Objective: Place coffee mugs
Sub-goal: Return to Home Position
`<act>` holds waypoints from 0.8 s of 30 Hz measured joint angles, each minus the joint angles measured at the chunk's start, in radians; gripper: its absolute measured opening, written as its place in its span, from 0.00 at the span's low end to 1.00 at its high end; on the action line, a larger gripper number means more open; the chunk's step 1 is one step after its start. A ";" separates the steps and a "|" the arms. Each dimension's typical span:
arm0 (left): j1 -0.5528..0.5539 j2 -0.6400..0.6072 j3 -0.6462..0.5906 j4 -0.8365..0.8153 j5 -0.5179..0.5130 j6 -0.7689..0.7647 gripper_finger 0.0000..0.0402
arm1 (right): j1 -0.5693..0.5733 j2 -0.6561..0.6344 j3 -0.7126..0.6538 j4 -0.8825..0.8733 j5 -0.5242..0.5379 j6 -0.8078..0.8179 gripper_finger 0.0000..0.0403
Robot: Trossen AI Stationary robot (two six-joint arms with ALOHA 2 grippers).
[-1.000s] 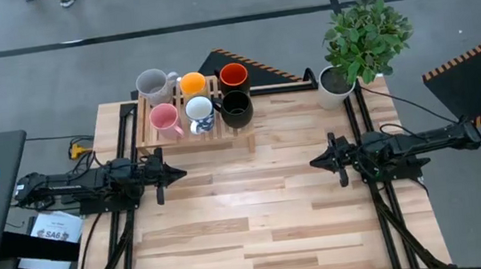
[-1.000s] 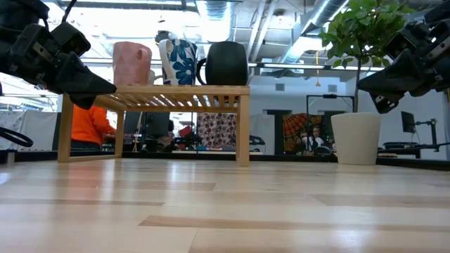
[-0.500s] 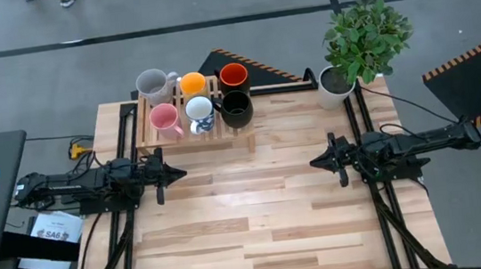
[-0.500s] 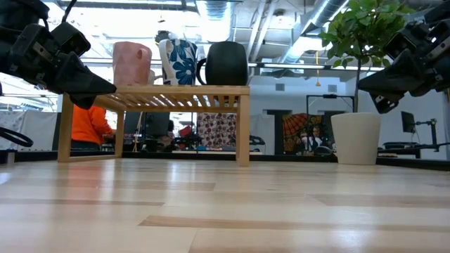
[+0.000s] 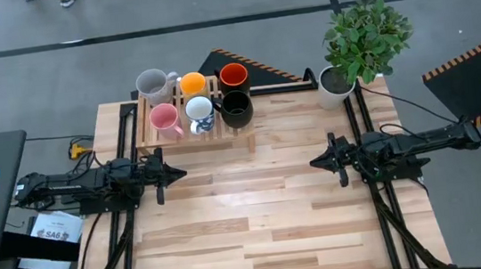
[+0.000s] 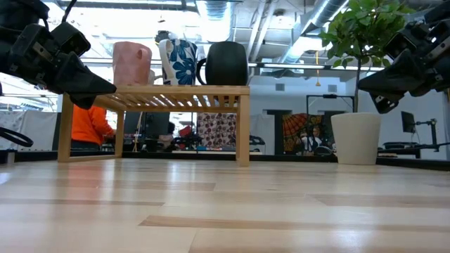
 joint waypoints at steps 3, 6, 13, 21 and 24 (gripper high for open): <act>0.000 0.000 0.000 0.000 0.000 0.000 0.00 | 0.000 0.000 0.000 0.000 0.000 0.000 0.13; 0.000 0.000 0.000 0.000 0.000 0.000 0.00 | 0.000 0.000 0.000 0.000 0.000 0.000 0.13; 0.000 0.000 0.000 0.000 0.000 0.000 0.00 | 0.000 0.000 0.000 0.000 0.000 -0.001 0.13; 0.000 -0.058 0.001 0.002 -0.001 0.000 0.00 | 0.000 0.000 0.000 0.000 0.000 -0.001 0.13; 0.000 -0.065 0.001 0.000 0.000 0.000 0.00 | 0.000 0.000 0.000 0.000 0.000 -0.001 0.13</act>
